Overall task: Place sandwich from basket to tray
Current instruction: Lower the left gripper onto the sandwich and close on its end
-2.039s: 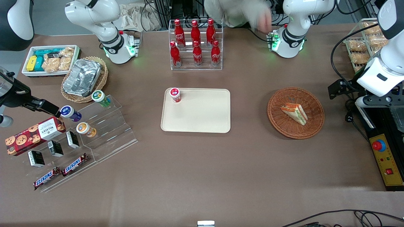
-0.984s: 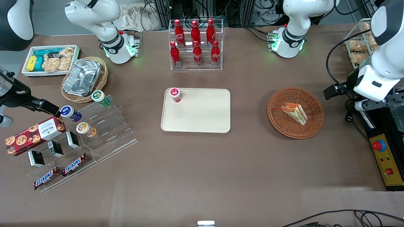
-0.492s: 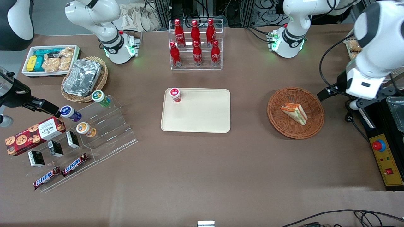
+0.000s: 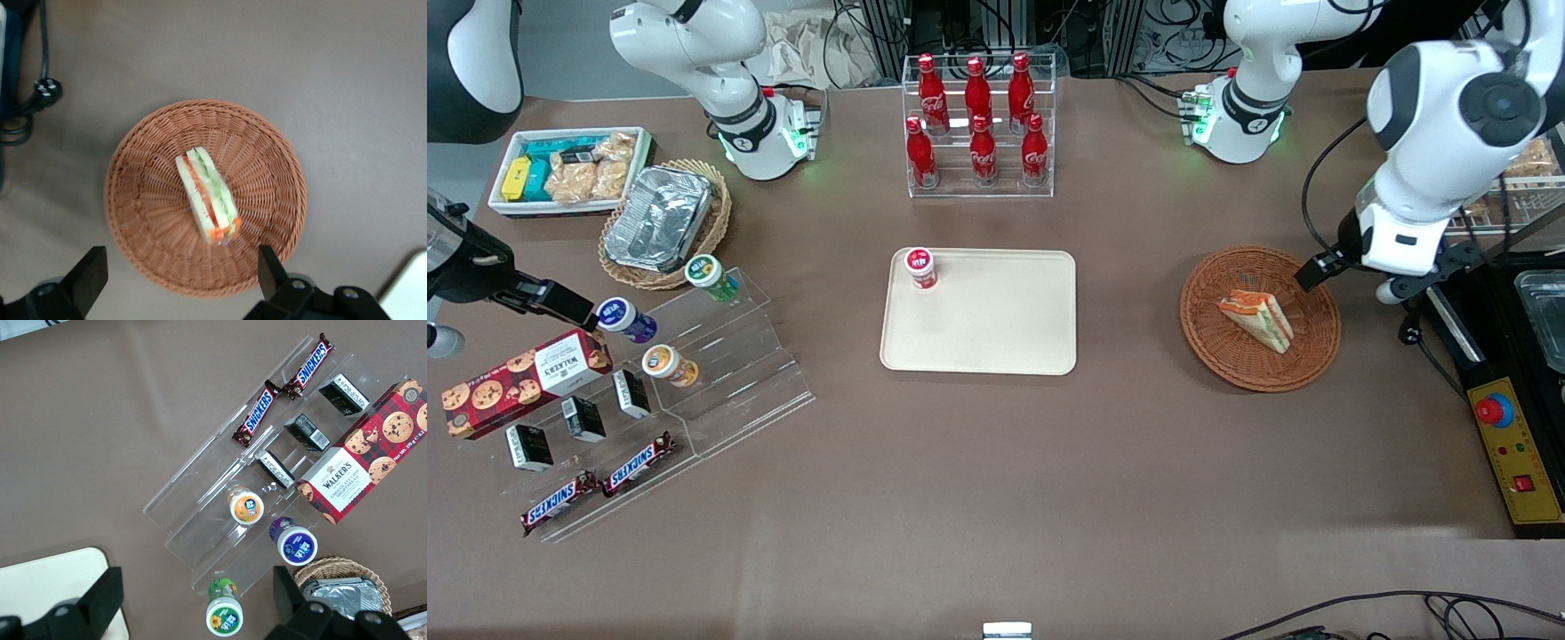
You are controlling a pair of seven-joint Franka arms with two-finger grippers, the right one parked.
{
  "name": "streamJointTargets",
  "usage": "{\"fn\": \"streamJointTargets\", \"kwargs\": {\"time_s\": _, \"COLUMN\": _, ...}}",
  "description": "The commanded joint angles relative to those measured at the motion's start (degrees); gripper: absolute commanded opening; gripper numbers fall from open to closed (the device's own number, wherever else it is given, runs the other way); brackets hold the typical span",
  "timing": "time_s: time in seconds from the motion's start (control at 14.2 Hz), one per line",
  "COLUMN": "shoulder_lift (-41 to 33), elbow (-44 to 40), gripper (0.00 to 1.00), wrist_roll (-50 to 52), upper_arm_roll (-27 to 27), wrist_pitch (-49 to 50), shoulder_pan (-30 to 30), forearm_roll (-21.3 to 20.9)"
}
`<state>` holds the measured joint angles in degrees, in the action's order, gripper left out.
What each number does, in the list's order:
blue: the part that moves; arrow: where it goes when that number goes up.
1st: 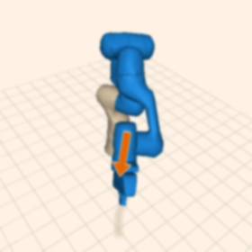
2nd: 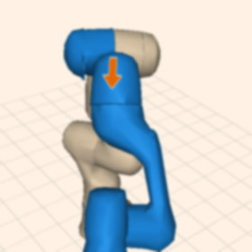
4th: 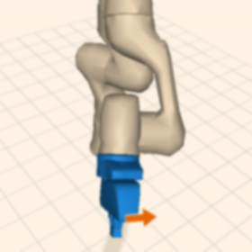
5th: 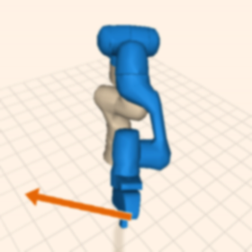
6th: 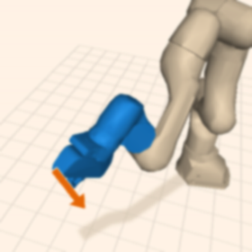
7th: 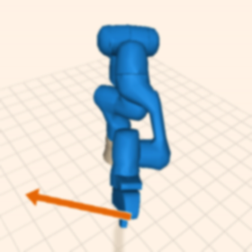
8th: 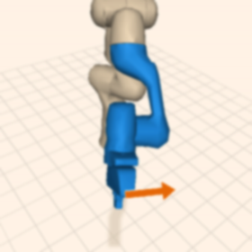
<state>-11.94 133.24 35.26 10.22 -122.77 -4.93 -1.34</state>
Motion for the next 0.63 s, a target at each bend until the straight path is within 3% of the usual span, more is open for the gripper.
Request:
{"fn": "streamJointTargets", "kwargs": {"time_s": 0.0, "shoulder_lift": -1.2, "elbow": 7.2, "gripper": 1.00, "wrist_roll": 4.2, "upper_arm_roll": 0.2, "wrist_pitch": -8.0, "shoulder_pan": -0.3, "forearm_roll": -0.7}}
{"fn": "streamJointTargets", "kwargs": {"time_s": 0.56, "shoulder_lift": 5.8, "elbow": 11.7, "gripper": 1.00, "wrist_roll": 16.5, "upper_arm_roll": 0.3, "wrist_pitch": -20.6, "shoulder_pan": 1.8, "forearm_roll": -0.8}}
